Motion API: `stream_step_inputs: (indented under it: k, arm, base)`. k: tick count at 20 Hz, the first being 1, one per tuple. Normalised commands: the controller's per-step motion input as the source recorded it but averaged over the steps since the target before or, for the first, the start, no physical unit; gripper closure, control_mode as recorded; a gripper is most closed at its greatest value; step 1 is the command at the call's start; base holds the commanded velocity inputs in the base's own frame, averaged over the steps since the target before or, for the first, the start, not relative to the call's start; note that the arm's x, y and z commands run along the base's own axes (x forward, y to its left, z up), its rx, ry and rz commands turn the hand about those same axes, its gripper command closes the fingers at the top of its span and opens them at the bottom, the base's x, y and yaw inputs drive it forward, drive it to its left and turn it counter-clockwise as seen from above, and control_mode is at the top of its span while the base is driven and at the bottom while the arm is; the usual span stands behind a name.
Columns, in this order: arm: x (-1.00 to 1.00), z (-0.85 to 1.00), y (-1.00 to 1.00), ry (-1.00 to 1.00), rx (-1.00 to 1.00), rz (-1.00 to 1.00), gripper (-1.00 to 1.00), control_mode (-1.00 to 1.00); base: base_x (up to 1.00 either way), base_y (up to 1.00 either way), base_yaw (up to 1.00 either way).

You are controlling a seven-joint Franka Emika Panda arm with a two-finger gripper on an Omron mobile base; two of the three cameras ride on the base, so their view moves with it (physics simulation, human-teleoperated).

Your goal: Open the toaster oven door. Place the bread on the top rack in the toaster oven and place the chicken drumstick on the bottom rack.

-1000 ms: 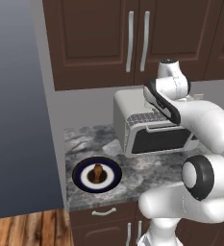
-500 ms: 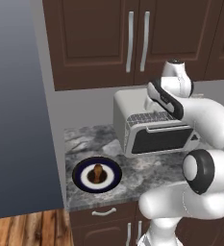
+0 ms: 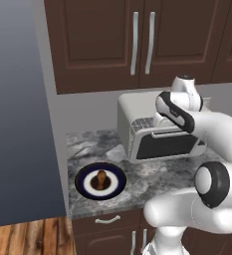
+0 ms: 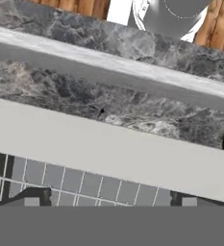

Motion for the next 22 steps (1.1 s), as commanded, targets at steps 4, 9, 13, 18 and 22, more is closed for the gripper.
stream_step_inputs:
  k: [4, 9, 13, 18, 22]
  arm:
    - [-0.56, -0.36, 0.00, 0.13, 0.00, 0.15, -1.00, -1.00]
    - [-1.00, -0.30, 0.00, 0.21, 0.00, 0.03, -1.00, -1.00]
    - [-1.00, -0.79, 0.00, 0.16, 0.00, 0.00, -1.00, -1.00]
    - [-0.42, -0.77, 0.00, 0.00, 0.03, 0.01, -1.00, -1.00]
    - [0.00, -0.76, 0.00, 0.00, 0.03, 0.00, -1.00, -1.00]
  base:
    - [0.00, 0.00, 0.00]
    - [0.00, 0.00, 0.00]
    - [0.00, 0.00, 0.00]
    - [0.00, 0.00, 0.00]
    - [0.00, 0.00, 0.00]
